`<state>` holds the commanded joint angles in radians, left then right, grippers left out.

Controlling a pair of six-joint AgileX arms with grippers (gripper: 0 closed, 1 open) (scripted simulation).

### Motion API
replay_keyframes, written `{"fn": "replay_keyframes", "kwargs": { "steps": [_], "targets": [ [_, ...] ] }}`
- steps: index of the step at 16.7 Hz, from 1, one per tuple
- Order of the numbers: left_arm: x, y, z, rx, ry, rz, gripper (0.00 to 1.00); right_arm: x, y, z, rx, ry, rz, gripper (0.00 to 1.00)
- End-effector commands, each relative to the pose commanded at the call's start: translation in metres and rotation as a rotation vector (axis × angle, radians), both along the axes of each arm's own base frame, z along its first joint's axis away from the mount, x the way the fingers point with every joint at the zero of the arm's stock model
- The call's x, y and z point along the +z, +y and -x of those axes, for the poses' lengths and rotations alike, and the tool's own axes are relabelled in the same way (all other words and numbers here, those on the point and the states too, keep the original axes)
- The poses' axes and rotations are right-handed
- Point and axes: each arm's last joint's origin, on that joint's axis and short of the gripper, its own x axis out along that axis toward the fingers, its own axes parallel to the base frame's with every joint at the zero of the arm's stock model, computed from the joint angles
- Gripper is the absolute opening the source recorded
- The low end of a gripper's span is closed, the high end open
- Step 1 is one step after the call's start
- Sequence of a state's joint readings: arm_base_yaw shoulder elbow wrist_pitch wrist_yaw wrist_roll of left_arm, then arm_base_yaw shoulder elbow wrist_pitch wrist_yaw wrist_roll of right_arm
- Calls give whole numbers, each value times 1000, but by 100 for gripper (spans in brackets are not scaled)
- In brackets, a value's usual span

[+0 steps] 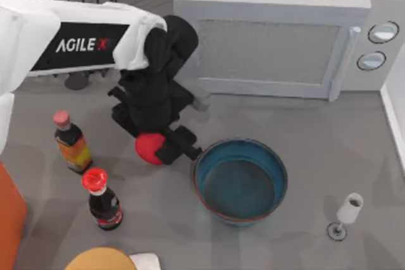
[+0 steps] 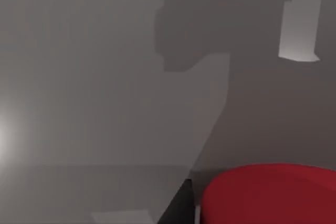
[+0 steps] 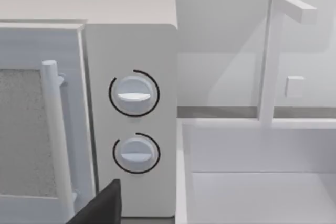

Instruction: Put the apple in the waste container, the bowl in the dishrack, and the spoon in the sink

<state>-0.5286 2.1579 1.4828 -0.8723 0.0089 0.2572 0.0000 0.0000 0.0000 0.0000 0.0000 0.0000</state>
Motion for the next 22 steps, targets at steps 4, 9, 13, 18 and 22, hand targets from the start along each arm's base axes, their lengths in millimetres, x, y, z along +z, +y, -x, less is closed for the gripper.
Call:
{"fn": "replay_keyframes", "kwargs": {
  "steps": [4,9,13,18,22],
  "targets": [
    [28,-3,-3,-7,1,0,0,0,0,0,0,0,0,100],
    [84,-1,-2,1,4,-2,0,0,0,0,0,0,0,100],
    [99,0,0,2,0,0,0,0,0,0,0,0,0,100],
    [103,7,1,-18,-5,1,0,0,0,0,0,0,0,100],
    [130,40,11,-138,-49,16,0,0,0,0,0,0,0,100]
  ]
}}
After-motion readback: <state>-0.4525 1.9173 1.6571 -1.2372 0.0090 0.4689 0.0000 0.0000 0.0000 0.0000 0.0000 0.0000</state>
